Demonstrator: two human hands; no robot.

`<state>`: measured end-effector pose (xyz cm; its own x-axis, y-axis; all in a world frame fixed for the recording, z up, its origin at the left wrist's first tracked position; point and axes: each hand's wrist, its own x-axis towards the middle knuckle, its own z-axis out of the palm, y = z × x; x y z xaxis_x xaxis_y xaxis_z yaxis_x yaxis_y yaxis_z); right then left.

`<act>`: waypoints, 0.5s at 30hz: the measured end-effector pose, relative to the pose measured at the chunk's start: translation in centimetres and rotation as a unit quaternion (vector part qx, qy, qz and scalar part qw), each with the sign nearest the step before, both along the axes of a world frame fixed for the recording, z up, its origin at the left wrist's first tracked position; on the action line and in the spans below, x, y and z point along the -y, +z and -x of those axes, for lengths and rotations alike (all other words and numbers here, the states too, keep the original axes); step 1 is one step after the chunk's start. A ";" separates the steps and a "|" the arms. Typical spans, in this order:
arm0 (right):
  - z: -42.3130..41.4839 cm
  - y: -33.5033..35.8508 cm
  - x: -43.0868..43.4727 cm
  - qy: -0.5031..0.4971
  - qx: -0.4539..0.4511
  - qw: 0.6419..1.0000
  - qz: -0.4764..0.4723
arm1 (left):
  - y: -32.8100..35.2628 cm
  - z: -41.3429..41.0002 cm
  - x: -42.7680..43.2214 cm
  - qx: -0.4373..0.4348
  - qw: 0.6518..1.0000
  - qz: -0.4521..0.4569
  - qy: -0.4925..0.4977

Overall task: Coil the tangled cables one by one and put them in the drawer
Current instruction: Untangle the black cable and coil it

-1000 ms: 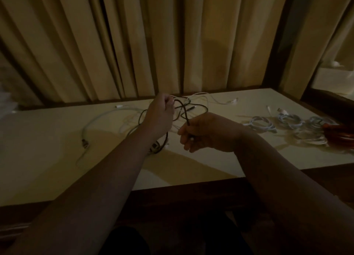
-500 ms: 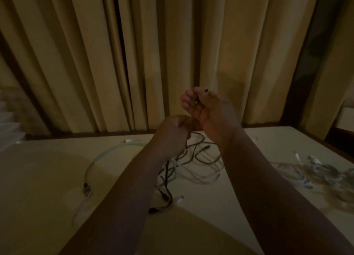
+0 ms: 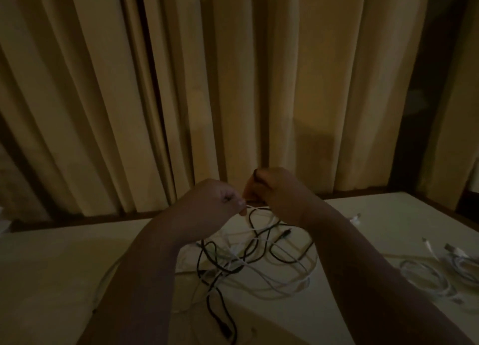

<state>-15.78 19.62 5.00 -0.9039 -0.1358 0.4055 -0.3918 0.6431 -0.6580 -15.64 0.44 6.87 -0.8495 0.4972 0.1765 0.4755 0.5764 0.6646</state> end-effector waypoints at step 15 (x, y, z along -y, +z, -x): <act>-0.7 -0.1 0.7 0.341 0.323 0.818 0.331 | 0.4 -0.5 0.3 -0.210 0.968 -0.136 0.008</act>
